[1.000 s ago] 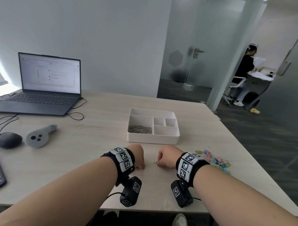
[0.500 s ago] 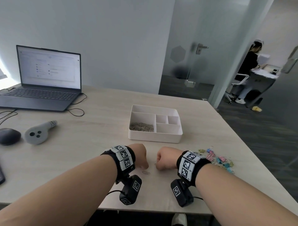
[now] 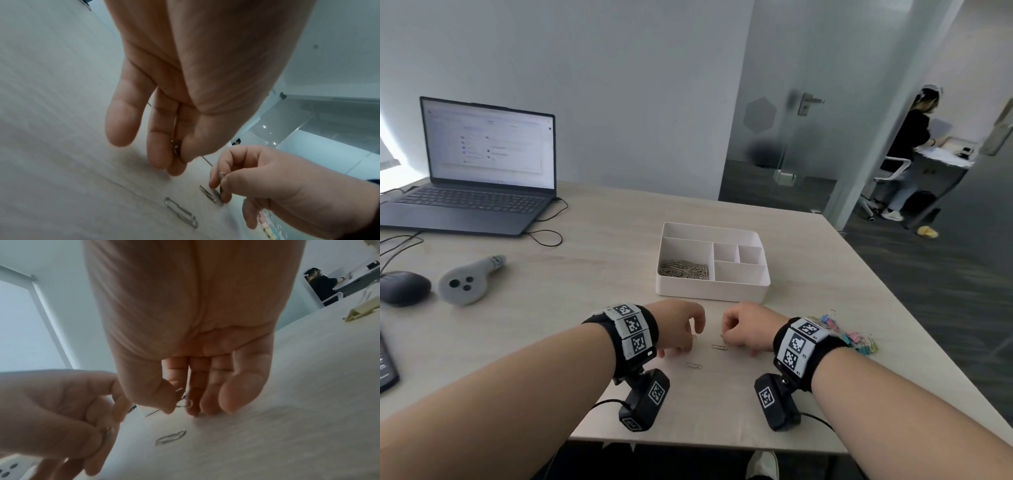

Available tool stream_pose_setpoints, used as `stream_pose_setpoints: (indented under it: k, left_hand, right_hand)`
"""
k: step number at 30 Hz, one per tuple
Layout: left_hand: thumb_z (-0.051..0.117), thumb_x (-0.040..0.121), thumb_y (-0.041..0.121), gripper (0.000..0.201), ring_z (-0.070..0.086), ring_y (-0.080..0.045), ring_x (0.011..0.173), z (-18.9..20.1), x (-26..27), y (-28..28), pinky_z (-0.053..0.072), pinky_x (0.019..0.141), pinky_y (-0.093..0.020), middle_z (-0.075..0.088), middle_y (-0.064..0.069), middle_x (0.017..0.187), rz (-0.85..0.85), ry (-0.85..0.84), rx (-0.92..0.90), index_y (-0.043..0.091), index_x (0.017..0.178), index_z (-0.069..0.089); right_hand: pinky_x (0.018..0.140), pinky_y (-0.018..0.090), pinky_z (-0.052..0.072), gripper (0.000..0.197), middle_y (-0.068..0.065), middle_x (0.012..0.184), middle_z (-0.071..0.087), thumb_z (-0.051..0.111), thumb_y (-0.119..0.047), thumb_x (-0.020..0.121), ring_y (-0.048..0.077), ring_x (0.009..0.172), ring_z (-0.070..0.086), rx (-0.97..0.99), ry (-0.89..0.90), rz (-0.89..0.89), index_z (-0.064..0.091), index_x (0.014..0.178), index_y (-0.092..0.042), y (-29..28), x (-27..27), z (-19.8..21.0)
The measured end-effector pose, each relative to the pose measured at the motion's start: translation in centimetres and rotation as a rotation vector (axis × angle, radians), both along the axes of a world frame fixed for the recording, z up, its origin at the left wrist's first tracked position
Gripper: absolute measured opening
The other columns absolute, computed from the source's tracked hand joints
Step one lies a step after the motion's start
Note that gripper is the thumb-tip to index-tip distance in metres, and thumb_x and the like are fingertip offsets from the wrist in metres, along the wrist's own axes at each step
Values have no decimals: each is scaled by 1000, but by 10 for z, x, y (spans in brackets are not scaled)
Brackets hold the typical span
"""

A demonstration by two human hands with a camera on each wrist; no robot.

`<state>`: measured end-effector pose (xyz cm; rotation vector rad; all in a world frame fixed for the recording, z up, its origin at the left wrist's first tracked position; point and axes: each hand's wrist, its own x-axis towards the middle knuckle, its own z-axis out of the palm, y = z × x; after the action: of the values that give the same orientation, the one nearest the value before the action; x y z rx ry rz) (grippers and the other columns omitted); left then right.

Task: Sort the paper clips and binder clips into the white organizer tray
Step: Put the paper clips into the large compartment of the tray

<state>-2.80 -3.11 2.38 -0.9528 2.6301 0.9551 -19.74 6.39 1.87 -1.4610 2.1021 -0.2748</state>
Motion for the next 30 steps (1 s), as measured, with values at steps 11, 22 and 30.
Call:
stream_pose_setpoints:
  k: [11,22,30]
  left_hand:
    - [73,81,33,20,73,-24,67,8,-5,17,62,73,-33,76,0,97,-154,-168,-222,22,97,77]
    - [71,86,25,29,50,-7,46,9,-13,19,40,44,-17,70,-9,91,-120,-215,-209,8,109,74]
    - [70,84,25,30,48,-7,45,8,-17,17,39,45,-18,58,0,64,-127,-230,-226,7,107,73]
  right_hand:
    - [68,26,43,13,-4,88,61,63,-10,81,17,83,55,7,326,253,62,82,-23,-2,20,-1]
    - [79,32,48,14,-2,96,54,63,-14,81,24,93,58,-53,338,296,54,77,-24,-7,23,-7]
    - [67,29,42,15,-2,89,59,63,-18,82,20,81,53,12,364,285,51,77,-24,-15,27,-7]
